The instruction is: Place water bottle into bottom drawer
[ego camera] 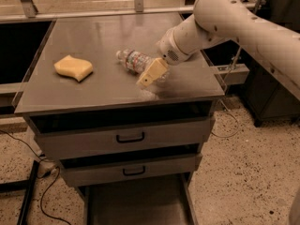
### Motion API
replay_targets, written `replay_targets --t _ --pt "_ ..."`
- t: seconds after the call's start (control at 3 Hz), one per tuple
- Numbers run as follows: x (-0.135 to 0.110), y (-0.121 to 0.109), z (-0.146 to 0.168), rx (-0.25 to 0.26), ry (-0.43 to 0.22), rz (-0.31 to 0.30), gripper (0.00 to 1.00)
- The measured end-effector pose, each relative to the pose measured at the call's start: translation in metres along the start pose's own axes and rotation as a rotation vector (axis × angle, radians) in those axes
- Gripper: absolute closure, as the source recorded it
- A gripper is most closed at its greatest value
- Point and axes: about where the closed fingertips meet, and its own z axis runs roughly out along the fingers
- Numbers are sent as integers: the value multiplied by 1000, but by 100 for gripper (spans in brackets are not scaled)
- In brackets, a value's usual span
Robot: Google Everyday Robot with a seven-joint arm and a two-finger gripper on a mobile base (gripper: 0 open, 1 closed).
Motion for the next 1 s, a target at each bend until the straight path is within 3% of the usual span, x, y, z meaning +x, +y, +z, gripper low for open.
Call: replay_targets --t 0.33,1.0 --pt "4 -3 9 -6 11 25 0" --pt "4 -3 9 -6 11 25 42"
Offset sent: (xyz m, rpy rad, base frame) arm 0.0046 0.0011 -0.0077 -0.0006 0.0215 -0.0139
